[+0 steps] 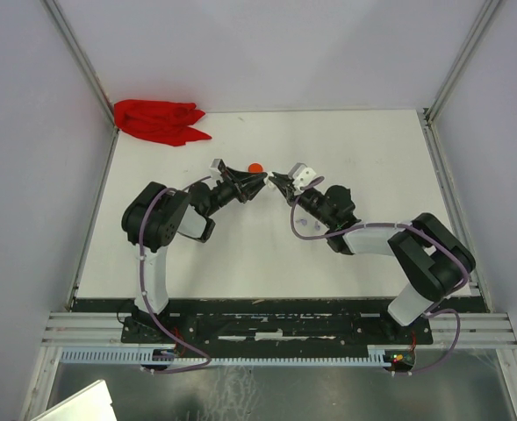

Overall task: Insert the wireless bluetooth earbuds into the charging case
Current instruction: Place the earbud in the charging case.

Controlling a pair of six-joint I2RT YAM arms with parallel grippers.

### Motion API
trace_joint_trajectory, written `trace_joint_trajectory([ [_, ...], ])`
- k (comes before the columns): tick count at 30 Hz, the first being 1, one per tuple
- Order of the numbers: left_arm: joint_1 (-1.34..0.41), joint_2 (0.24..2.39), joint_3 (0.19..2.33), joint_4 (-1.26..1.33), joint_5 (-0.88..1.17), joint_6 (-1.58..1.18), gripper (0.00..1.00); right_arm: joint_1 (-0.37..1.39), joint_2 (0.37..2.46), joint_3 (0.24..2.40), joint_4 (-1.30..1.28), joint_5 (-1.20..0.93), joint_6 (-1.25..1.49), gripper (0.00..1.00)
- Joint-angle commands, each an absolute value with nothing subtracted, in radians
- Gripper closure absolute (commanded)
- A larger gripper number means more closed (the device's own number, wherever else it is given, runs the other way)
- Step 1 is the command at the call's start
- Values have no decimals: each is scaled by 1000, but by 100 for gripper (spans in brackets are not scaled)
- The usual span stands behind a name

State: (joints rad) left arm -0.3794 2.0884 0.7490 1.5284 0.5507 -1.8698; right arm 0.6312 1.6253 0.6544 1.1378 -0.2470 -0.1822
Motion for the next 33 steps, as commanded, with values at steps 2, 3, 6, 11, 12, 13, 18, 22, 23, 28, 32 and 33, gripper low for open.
trace_joint_trajectory([
  [2,-385,2050,769,1642,541,-1903,97,636,1642,649,1220,-250,-210,99],
  [3,-385,2049,769,1644,541,-1904,97,635,1642,648,1221,-249,-211,99],
  [6,-385,2051,768,1652,539,-1913,97,635,1650,644,1222,-244,-218,99],
  [11,-384,2044,770,1660,541,-1918,97,636,1663,640,1228,-234,-224,99],
  [12,-385,2043,770,1661,541,-1919,97,636,1666,640,1230,-234,-224,99],
  [13,-385,2043,770,1660,541,-1920,97,635,1669,639,1229,-232,-224,99],
  [18,-384,2039,769,1663,540,-1923,97,635,1675,637,1235,-227,-224,99],
  [22,-384,2035,769,1665,538,-1924,97,636,1674,632,1236,-218,-228,99],
  [23,-385,2036,770,1665,537,-1924,97,635,1674,631,1236,-215,-228,99],
  [28,-385,2032,770,1667,532,-1927,97,635,1672,625,1233,-211,-230,99],
  [32,-384,2032,774,1668,526,-1933,97,635,1669,620,1229,-210,-232,99],
  [33,-385,2032,777,1668,525,-1933,97,636,1668,619,1229,-210,-232,99],
])
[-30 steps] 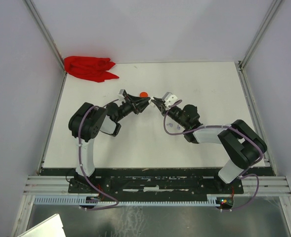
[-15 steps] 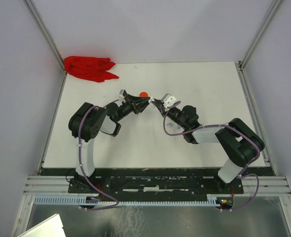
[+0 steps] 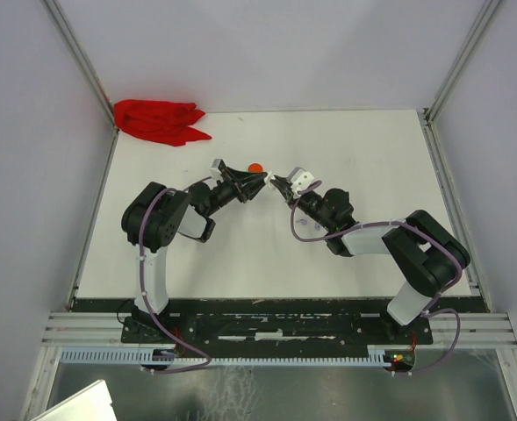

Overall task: Insert the wireless bluetooth earbuds into the charging case
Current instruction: Place the earbud in the charging case.

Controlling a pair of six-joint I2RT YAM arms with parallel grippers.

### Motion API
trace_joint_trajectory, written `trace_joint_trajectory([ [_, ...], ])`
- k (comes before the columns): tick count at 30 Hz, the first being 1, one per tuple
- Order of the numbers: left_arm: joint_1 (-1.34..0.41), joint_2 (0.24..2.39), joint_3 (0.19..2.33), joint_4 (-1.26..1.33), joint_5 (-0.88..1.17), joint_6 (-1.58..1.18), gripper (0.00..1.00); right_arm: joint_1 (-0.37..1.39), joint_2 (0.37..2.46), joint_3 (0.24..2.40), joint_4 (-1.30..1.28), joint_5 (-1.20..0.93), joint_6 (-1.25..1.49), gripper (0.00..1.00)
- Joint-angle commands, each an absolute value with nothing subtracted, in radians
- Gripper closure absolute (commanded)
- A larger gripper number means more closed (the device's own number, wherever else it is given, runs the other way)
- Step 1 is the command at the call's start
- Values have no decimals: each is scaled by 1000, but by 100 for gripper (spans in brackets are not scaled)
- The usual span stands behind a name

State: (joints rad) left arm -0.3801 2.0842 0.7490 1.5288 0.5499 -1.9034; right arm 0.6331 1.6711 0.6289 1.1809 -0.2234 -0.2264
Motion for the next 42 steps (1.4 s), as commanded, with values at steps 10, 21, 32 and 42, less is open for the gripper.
trace_joint_trajectory([
  [10,-385,2041,799,1668,506,-1943,97,638,1664,613,1230,-200,-229,79],
  [21,-385,2051,808,1668,500,-1947,97,641,1662,607,1241,-196,-242,72],
  [32,-384,2070,799,1661,505,-1927,97,643,1652,630,1278,-213,-215,50],
  [42,-380,2098,783,1664,505,-1910,97,642,1446,679,1062,23,-101,27],
])
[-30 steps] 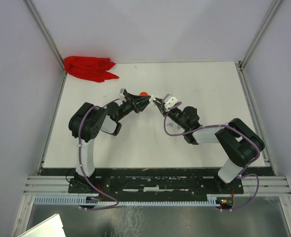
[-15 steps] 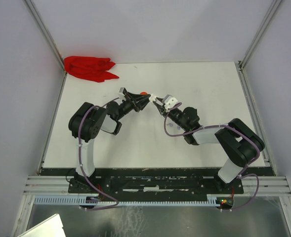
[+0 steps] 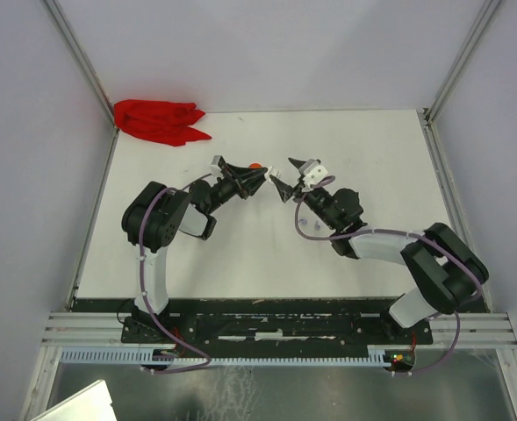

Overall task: Insert the wireless bluetooth earbuds into the charging case
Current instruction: Place the earbud in the charging case, then close the charging case.

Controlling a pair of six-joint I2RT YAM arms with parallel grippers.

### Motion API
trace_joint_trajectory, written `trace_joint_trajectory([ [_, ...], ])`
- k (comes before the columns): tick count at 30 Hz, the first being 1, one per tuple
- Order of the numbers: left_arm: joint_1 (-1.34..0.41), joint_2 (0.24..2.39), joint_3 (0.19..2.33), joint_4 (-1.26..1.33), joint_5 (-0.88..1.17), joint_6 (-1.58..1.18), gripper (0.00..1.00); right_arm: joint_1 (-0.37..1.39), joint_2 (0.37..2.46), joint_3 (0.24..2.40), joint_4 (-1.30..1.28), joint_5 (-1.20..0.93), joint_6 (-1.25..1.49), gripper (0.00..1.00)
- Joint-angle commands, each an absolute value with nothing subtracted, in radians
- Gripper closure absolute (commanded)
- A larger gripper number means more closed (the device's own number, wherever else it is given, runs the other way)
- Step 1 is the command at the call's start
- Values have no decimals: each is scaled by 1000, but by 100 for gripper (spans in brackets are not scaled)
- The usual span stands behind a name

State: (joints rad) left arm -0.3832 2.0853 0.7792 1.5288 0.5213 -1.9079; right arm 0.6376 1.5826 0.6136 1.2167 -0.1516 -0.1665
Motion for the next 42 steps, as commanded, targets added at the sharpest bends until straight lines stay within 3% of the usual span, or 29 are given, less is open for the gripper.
trace_joint_trajectory([
  [1,-379,2100,780,1664,504,-1909,97,642,1418,694,986,85,-86,27],
  [4,-376,2103,770,1672,491,-1910,97,641,1348,811,622,308,9,25],
  [7,-376,2101,760,1679,450,-1928,97,641,1350,941,256,356,16,17],
  [9,-378,2092,758,1668,417,-1940,97,640,1364,962,168,354,6,12],
  [13,-389,2067,747,1613,340,-1975,97,640,1394,920,182,384,0,0],
  [30,-489,2002,718,1406,142,-2053,97,671,1634,827,607,180,-60,1],
  [42,-505,2027,698,1422,141,-2085,97,677,1749,884,716,233,-102,1],
])
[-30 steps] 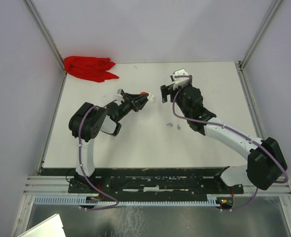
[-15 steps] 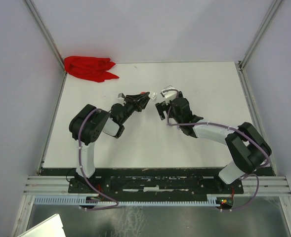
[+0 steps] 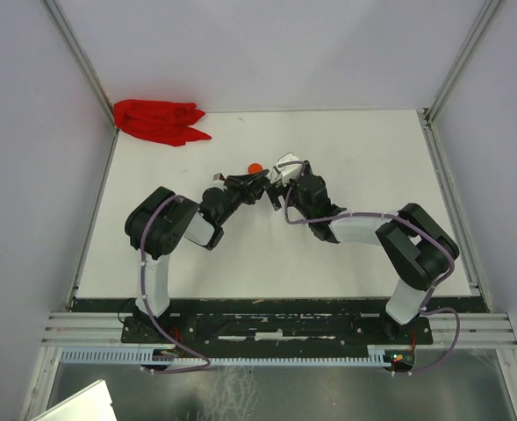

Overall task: Insert the wireless bluetooth earbuds into the charging case
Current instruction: Close the charging case, then place the charging case at the center of the board.

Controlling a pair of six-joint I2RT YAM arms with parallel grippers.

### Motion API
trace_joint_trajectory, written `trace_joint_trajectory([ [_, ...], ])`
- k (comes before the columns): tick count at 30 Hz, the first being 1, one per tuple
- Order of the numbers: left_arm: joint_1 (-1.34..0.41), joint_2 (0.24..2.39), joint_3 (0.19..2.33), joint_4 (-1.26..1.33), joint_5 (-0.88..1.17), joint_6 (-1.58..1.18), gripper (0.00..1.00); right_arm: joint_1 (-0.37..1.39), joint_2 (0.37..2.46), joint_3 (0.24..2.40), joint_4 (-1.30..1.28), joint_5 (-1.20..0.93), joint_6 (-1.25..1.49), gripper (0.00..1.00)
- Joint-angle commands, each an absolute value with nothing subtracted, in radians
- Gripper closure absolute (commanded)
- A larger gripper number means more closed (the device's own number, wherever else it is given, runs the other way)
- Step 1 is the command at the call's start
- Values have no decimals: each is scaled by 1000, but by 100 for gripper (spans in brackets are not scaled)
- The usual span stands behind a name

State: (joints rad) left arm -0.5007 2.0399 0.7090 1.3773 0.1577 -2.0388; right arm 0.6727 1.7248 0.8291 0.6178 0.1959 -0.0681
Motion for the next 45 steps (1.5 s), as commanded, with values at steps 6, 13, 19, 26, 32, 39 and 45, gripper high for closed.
trace_joint_trajectory([
  [6,-504,2047,683,1461,149,-2102,97,677,1770,880,768,282,-151,1],
  [13,-502,2063,668,1486,156,-2105,97,678,1760,857,807,337,-207,1],
  [19,-499,2078,648,1503,155,-2099,97,677,1728,833,820,380,-230,0],
  [26,-489,2099,645,1513,166,-2077,97,677,1674,800,782,428,-230,0],
  [32,-444,2099,740,1352,267,-1886,97,650,1604,953,259,602,43,0],
  [39,-424,2063,837,1071,318,-1561,97,638,1550,974,99,492,108,0],
  [45,-426,2001,898,827,259,-1312,97,637,1547,985,72,464,110,0],
])
